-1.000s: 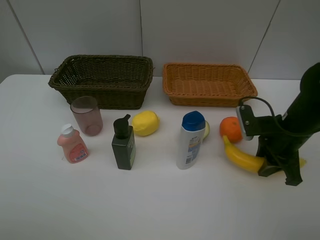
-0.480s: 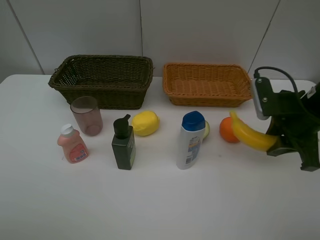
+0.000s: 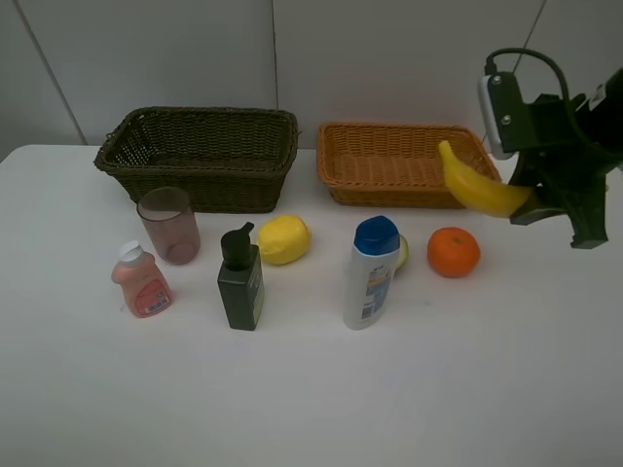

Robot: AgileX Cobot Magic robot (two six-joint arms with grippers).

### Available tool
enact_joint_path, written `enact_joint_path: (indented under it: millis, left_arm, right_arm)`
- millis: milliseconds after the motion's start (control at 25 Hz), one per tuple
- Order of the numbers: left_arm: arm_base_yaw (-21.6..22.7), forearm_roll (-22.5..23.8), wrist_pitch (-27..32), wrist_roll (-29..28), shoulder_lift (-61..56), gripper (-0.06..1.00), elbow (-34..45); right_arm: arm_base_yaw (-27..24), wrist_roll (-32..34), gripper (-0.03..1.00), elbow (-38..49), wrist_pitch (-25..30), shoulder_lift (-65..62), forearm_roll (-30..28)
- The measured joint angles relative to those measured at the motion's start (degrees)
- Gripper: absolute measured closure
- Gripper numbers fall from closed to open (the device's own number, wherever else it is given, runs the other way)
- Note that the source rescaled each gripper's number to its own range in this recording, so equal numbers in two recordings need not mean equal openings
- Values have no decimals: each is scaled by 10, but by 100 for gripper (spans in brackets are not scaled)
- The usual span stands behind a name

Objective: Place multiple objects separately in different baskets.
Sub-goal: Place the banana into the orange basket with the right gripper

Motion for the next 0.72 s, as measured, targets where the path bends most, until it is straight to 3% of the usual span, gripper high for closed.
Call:
enact_joint_path:
  millis: [320,720]
  left_arm:
    - [0,0,0,0,0,4,0]
    - [0,0,0,0,0,4,0]
  right_arm:
    - [3,-1,97,-135,0,123,-73]
    - [46,-2,97,-355,1,300,-46]
